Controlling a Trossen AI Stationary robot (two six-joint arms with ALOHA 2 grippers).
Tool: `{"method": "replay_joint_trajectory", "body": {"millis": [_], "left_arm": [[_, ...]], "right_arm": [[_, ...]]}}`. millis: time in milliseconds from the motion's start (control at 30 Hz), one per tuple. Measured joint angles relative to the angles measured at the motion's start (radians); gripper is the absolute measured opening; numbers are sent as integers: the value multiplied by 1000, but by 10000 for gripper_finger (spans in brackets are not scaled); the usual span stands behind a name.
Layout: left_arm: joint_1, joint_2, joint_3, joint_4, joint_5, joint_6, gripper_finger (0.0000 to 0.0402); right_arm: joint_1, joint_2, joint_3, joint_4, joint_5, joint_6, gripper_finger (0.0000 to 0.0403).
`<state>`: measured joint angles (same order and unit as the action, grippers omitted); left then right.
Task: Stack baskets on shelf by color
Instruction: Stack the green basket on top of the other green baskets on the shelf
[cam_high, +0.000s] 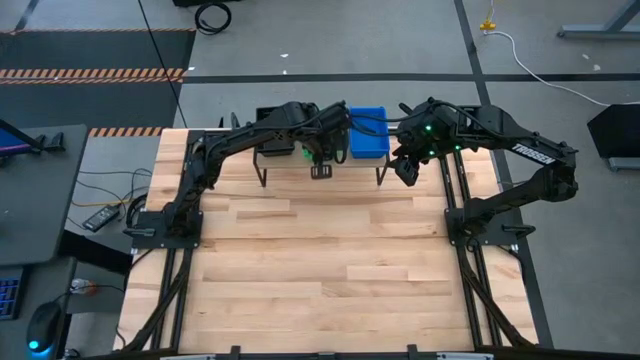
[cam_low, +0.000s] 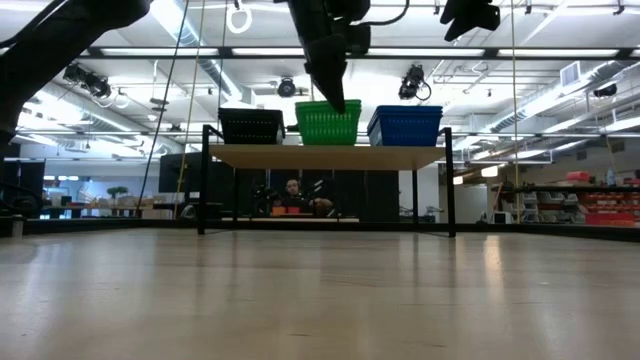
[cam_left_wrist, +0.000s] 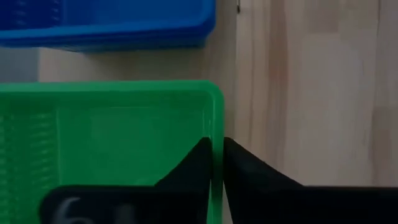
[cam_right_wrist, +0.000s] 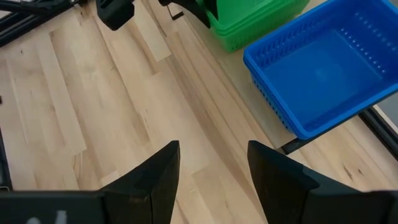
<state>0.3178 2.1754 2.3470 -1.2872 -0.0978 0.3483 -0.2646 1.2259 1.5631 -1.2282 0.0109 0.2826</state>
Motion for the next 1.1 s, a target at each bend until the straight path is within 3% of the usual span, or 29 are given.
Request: {"method": "replay_joint_trajectory", "body": {"millis": [133, 433, 767, 1100], "left_arm": [[11, 0, 0, 7, -14, 5, 53], [28, 0, 0, 5, -16, -16, 28], [12, 0, 0, 6, -17, 5, 77], [12, 0, 0, 6, -24, 5, 53]], "right_arm": [[0, 0, 0, 0, 0, 3, 195], [0, 0, 0, 0, 0, 21, 195], [0, 0, 0, 0, 0, 22, 195], [0, 0, 0, 0, 0, 11, 195]]}}
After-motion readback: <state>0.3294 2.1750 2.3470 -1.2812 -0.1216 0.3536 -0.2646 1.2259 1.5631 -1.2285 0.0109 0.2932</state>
